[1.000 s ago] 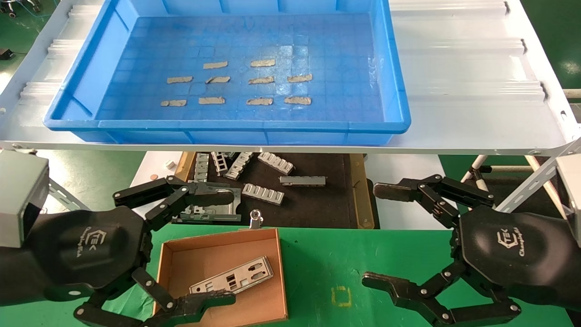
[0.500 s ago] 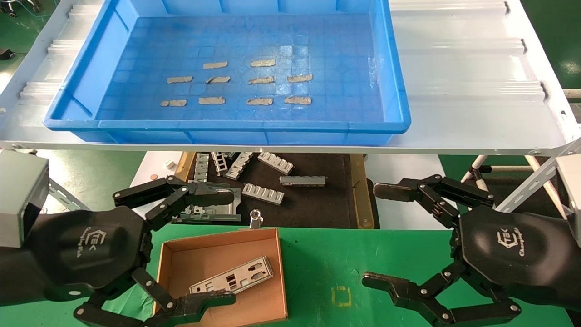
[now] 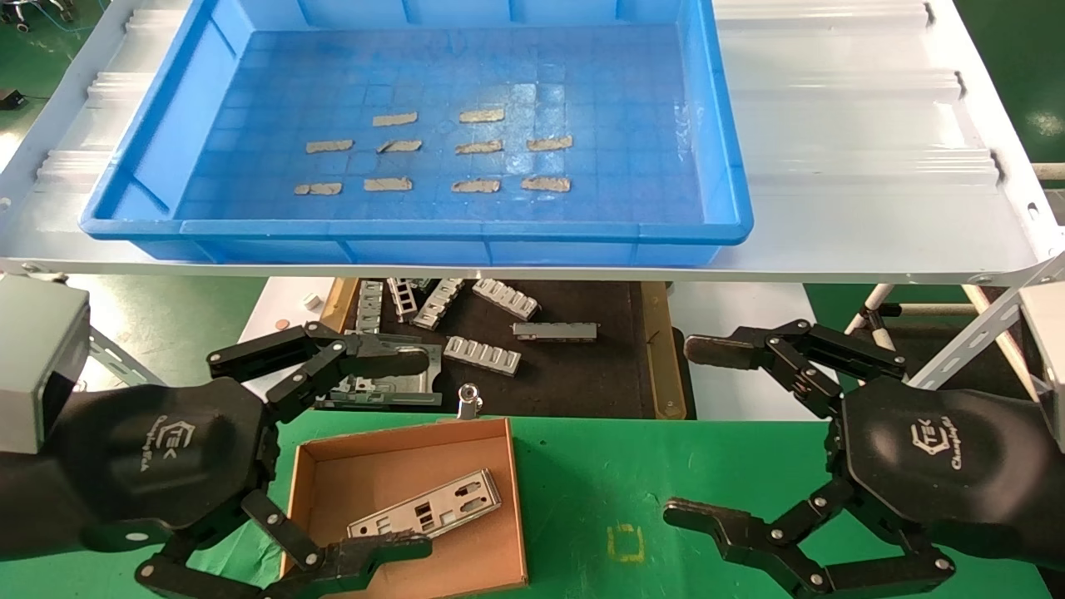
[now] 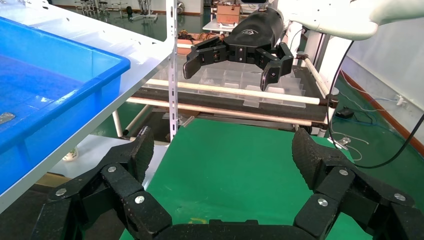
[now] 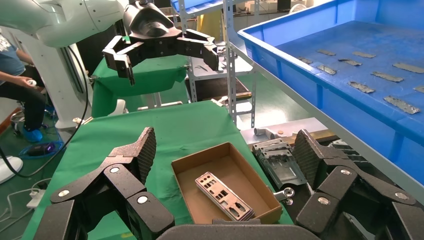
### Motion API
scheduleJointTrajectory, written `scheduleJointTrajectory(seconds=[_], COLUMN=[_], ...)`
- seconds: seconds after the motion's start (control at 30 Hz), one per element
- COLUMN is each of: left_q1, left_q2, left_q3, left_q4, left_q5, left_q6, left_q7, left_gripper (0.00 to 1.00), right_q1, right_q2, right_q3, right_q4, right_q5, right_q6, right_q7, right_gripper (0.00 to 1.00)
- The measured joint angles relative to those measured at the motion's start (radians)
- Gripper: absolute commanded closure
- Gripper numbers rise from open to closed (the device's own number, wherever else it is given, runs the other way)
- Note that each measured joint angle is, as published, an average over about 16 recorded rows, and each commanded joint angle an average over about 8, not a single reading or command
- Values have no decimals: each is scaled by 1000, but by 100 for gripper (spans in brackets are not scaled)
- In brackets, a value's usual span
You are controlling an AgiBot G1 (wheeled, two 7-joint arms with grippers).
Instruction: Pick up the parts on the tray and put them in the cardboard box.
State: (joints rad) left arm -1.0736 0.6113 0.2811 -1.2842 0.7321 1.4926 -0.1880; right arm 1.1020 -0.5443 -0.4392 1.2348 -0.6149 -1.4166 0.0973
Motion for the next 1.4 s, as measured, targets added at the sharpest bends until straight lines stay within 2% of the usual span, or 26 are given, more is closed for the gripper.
scheduleJointTrajectory(seconds=[1.4], left_q1=[0], left_q2=[0], left_q3=[0], left_q4=[0], left_q5=[0], left_q6=[0], left_q7=[0], left_gripper=[0], right_q1=[0], right_q2=[0], right_q3=[0], right_q4=[0], right_q5=[0], right_q6=[0], right_q7=[0], right_gripper=[0])
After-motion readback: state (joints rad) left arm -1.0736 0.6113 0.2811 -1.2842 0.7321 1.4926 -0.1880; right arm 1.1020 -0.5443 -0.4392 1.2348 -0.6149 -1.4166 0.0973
